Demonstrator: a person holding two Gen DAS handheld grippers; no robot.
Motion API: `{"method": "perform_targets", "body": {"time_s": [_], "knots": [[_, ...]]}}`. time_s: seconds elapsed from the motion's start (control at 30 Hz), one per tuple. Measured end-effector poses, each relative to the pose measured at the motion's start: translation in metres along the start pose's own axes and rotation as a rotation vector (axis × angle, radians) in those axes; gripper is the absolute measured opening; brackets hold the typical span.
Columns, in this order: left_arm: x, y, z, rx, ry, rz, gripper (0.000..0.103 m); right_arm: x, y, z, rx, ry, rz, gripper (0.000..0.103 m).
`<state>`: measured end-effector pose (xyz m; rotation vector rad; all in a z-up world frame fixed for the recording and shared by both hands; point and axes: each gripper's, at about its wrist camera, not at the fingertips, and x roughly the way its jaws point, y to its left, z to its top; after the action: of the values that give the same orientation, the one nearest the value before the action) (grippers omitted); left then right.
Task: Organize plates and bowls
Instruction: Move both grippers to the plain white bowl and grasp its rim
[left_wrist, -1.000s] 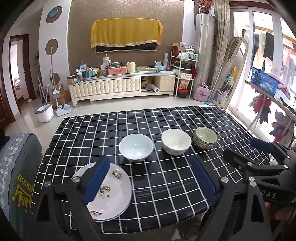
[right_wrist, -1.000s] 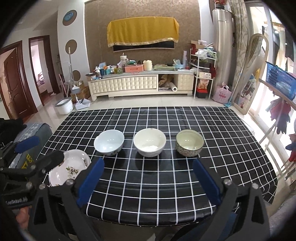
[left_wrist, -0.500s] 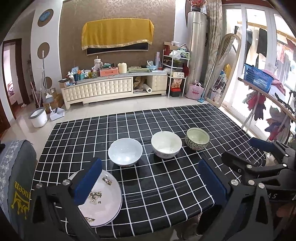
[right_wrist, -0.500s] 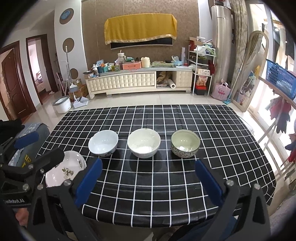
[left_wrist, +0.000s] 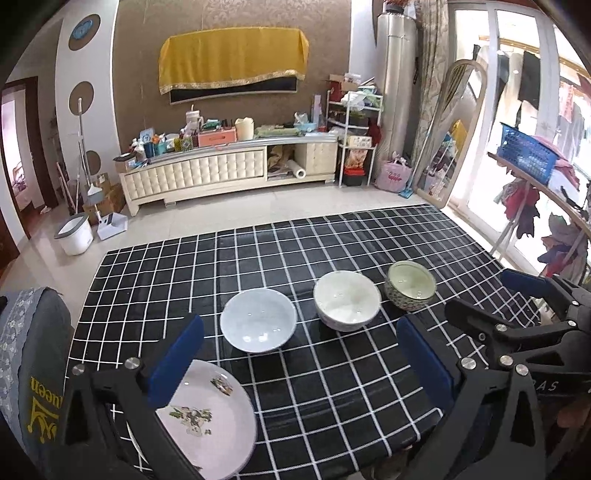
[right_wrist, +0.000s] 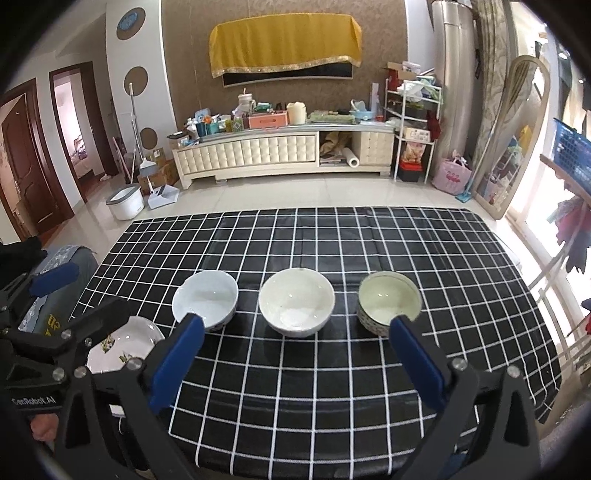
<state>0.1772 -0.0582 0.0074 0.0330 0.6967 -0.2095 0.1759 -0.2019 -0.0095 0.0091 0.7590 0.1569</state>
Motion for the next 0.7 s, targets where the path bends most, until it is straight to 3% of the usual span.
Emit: {"method": "perform_targets", "body": {"time_s": [0.33,0.7], "knots": [[0.04,0.037,0.02,-0.055,0.054,-0.018,0.103,0.049,0.014,0.021,-0.017,0.054,0.049,0.102],[0.112,0.077,0.024,-0.085,0.165,0.029,0.103,0.126,0.03,0.025,-0.048,0.172,0.079,0.101]]}}
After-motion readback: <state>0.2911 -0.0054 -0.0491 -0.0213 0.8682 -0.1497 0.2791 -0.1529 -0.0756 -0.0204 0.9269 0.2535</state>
